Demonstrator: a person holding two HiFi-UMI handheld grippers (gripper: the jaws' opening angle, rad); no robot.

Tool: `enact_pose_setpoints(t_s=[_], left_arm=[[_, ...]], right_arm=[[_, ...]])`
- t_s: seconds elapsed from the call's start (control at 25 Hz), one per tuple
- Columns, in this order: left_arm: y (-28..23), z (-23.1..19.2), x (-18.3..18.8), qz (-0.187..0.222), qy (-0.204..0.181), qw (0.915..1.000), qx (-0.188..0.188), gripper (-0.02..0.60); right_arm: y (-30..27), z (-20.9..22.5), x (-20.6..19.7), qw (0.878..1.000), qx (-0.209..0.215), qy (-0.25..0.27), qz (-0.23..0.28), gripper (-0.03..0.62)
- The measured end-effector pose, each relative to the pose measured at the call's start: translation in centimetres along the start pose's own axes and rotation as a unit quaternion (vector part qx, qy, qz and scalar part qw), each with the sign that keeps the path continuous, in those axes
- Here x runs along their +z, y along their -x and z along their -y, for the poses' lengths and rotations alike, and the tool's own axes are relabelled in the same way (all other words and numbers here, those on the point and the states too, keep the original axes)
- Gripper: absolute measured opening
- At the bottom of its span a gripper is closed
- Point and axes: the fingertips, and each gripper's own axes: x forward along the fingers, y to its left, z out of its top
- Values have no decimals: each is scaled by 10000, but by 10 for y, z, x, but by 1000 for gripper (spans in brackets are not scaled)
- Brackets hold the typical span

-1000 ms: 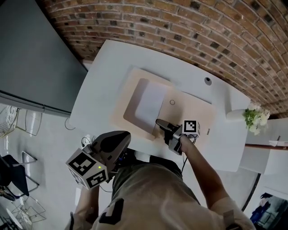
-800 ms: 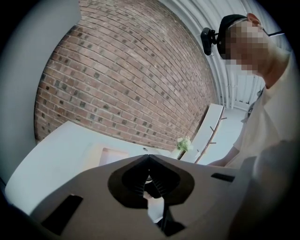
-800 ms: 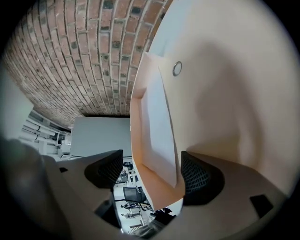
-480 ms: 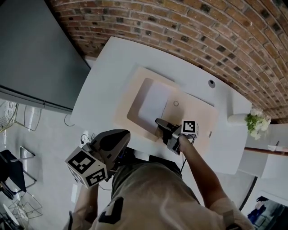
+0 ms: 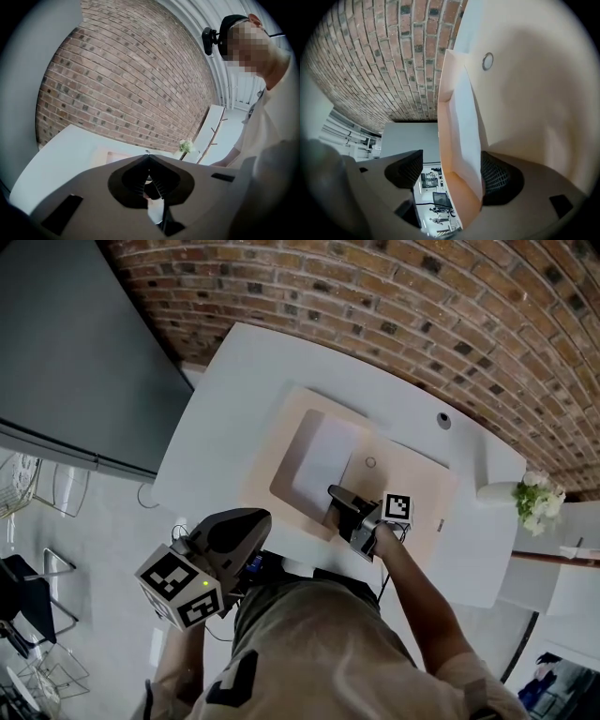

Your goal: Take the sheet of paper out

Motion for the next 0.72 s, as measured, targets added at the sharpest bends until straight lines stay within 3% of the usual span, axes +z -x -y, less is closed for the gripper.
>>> enact_pose_setpoints(t_s=[0.4,0.72], left_arm=[[-1,2,-5,-81,11,10000,-41,14],[2,-2,-8,-97,74,9999,30,14]], right_arm=[[-14,0,19,9995,-113,254,134,371],[-14,-9,50,9970,-247,479,551,371]])
